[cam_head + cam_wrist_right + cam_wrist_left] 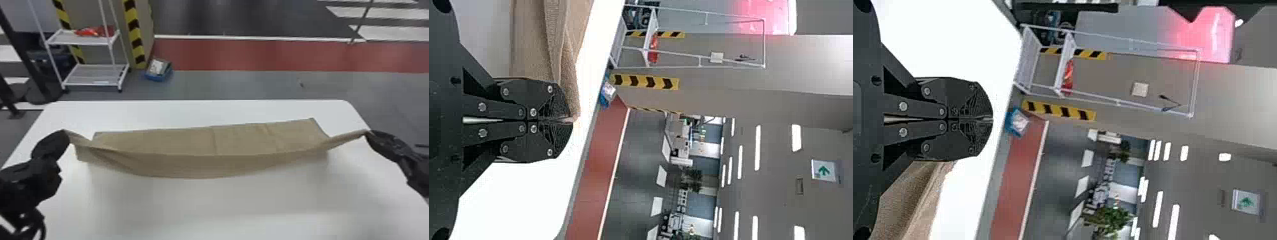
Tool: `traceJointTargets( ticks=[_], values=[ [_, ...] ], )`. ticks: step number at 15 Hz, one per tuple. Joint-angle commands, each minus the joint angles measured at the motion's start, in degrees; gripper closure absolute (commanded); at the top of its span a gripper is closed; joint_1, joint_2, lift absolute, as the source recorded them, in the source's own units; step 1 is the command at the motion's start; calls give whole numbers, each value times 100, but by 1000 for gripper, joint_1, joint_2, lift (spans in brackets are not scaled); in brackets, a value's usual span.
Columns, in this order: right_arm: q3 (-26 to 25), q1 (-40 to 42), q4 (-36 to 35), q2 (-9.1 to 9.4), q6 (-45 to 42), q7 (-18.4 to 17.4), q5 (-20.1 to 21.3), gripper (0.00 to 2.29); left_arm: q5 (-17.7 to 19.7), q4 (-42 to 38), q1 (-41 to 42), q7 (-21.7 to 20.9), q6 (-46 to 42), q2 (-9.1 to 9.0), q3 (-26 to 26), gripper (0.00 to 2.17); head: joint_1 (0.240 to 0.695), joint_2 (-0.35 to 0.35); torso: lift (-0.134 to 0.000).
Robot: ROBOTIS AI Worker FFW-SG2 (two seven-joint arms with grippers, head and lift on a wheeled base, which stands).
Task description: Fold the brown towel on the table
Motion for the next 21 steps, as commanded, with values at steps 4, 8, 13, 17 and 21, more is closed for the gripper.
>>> traceJointTargets(
  ticks=[4,8,13,17,21],
  values=[
    [-1241,687,-424,265,527,1277,-429,1598,267,-1483,270,189,2883,30,219,1794,695,-169,-118],
    [-793,71,-231,291,773,1049,19,1598,231,-1140,-108,356,2707,30,-27,1791,695,-209,-118],
    [-221,-1054,569,274,492,179,661,1598,-401,47,-1118,813,2250,56,-466,1791,695,-164,-118],
    [-19,-2064,1729,81,439,82,1013,1588,-1201,1224,-2059,910,2373,100,-765,1784,695,-126,-118],
    [227,-2583,2757,-130,422,-41,1065,1588,-1553,2244,-2718,822,2408,118,-1170,1757,695,-129,-118]
  ],
)
